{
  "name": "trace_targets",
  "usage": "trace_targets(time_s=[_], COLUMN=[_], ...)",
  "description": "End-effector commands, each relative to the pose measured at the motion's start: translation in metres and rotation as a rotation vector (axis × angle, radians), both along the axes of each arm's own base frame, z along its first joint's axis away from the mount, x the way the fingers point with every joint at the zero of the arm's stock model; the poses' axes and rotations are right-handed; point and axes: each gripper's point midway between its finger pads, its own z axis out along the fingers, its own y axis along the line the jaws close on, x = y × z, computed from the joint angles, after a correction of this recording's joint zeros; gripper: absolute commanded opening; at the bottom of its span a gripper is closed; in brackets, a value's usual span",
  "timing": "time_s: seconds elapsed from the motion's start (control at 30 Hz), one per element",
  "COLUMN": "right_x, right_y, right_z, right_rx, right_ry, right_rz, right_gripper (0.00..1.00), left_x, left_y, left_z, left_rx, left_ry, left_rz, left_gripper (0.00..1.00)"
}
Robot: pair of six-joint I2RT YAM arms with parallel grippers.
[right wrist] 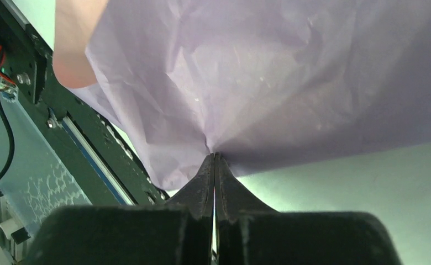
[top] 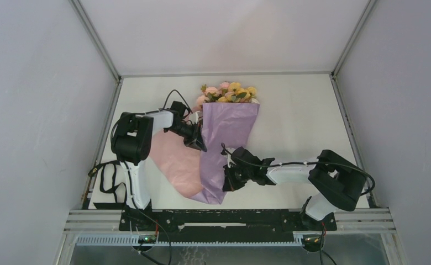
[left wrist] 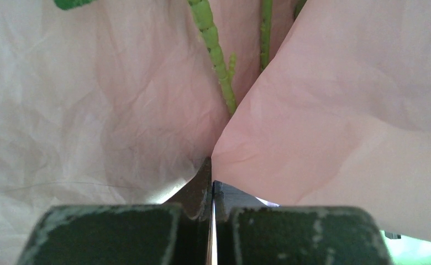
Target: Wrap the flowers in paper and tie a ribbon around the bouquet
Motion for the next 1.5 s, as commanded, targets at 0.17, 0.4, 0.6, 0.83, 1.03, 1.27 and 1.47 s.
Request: trace_targets(time_s=[0.17,0.4,0.6,0.83,1.03,1.27,1.47], right_x=[0.006,-0.021,-0.033,-0.044,-0.034,-0.023,-0.031], right_y=[0.036,0.067,0.057,0.08,0.096,0.107,0.126], right_z=[0.062,0.03,-0.009,0.033,0.018,0.007,-0.007], right_rx=[0.123,0.145,0.042,0.105,0.077,0.045,0.022], right_ry=[-0.074,0.036,0.106,-0.03,-0.048,-0.072,-0.076], right_rz=[0.079,0.152,0.155,0.281,0.275,0.263,0.319], right_gripper=[0.0,0.0,0.0,0.0,0.0,0.0,0.0], left_x=[0.015,0.014,0.014,0.013,0.013,0.013,0.012], left_y=[0.001,0.002,0.002,0.002,0.001,0.001,0.002], left_z=[0.011,0.011,0.01,0.009,0.011,0.01,0.009], left_rx=[0.018,0.02,0.019,0.02,0.017,0.019,0.018], left_ry=[-0.107,-0.104,-0.103,-0.096,-0.098,-0.099,-0.095], left_rz=[-0.018,-0.018,-0.017,-0.016,-0.016,-0.016,-0.016], left_gripper=[0.0,0.0,0.0,0.0,0.0,0.0,0.0])
